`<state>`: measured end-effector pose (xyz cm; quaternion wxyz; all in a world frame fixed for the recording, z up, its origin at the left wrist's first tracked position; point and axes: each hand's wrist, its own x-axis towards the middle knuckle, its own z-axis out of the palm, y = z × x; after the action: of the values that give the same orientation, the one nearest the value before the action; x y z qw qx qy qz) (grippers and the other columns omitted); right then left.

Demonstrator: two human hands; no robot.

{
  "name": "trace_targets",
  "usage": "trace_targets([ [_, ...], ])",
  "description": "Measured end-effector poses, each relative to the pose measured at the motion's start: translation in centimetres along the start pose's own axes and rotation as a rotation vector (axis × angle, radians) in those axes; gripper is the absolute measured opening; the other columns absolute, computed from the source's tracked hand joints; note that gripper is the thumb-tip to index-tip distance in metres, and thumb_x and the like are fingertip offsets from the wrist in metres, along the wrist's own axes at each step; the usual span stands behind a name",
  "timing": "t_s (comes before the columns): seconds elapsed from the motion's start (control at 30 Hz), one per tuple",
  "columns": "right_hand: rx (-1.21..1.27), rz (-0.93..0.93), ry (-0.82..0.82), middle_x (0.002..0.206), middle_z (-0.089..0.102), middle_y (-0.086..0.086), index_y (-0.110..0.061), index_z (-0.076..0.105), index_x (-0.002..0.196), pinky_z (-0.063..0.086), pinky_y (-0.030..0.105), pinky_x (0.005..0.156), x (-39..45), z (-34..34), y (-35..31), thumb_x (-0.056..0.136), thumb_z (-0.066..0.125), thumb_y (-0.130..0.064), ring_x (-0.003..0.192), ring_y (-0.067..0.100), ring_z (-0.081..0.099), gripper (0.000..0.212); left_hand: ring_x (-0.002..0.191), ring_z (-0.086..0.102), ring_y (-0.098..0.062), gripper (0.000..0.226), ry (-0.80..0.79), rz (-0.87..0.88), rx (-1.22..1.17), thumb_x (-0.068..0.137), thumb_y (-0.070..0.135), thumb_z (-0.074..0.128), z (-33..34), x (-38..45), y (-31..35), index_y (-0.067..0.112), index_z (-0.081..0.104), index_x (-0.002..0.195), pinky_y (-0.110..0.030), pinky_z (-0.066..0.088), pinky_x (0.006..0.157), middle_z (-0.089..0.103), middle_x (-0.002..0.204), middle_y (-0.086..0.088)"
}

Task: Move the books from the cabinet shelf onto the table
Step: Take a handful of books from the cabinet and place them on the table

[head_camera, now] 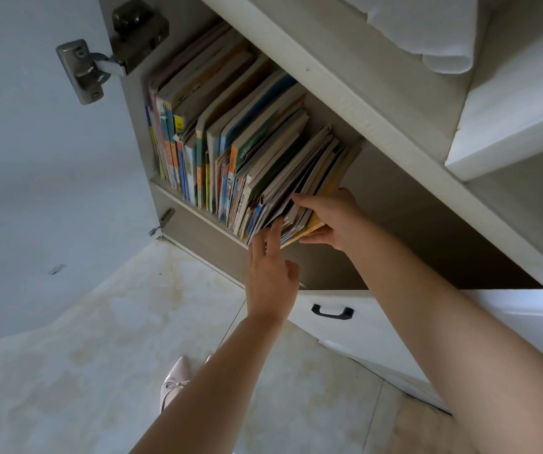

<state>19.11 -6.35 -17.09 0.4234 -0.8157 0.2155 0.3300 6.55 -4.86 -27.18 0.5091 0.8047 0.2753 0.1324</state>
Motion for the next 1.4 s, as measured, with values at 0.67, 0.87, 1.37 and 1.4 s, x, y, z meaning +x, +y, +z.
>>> trace_targets([
  [0.67, -0.098, -0.009, 0.051, 0.104, 0.062, 0.017, -0.006, 0.047, 0.111, 0.061, 0.035, 0.053, -1.4, -0.1, 1.7, 0.076, 0.077, -0.013, 0.088, 0.033, 0.068, 0.046, 0.084, 0.066, -0.019, 0.051, 0.007, 0.054, 0.073, 0.07, 0.034, 0.081, 2.4, 2.7, -2.1, 0.016, 0.058, 0.113, -0.031, 0.056, 0.068, 0.068, 0.1, -0.001],
  [0.87, -0.075, -0.126, -0.131, 0.105, 0.068, 0.006, -0.018, 0.05, 0.118, 0.061, 0.032, 0.062, -4.9, 0.8, 6.4, 0.089, 0.053, -0.055, 0.086, 0.022, 0.071, 0.046, 0.075, 0.067, -0.019, 0.052, -0.003, 0.085, 0.083, 0.07, 0.046, 0.074, -2.2, -1.4, -5.5, 0.017, 0.063, 0.111, -0.032, 0.056, 0.061, 0.069, 0.099, 0.004],
  [1.37, -0.66, -0.367, -0.135, 0.099, 0.052, -0.006, 0.005, 0.041, 0.133, 0.034, 0.006, 0.093, 1.0, -0.2, 6.8, 0.099, 0.042, -0.009, 0.098, 0.005, 0.056, 0.036, 0.091, 0.065, -0.015, 0.053, -0.067, 0.165, -0.075, 0.072, 0.002, 0.081, -7.1, -2.6, -11.5, 0.018, 0.063, 0.12, -0.016, 0.053, 0.08, 0.071, 0.1, -0.008],
  [1.4, -0.662, -0.394, -0.14, 0.09, 0.051, -0.01, 0.006, 0.046, 0.127, 0.04, 0.002, 0.083, 1.1, 0.0, 6.9, 0.098, 0.045, -0.007, 0.085, -0.003, 0.056, 0.032, 0.091, 0.065, -0.015, 0.054, -0.074, 0.156, -0.093, 0.073, 0.001, 0.081, -7.3, -2.6, -11.6, 0.02, 0.062, 0.12, -0.018, 0.054, 0.08, 0.071, 0.1, -0.008],
])
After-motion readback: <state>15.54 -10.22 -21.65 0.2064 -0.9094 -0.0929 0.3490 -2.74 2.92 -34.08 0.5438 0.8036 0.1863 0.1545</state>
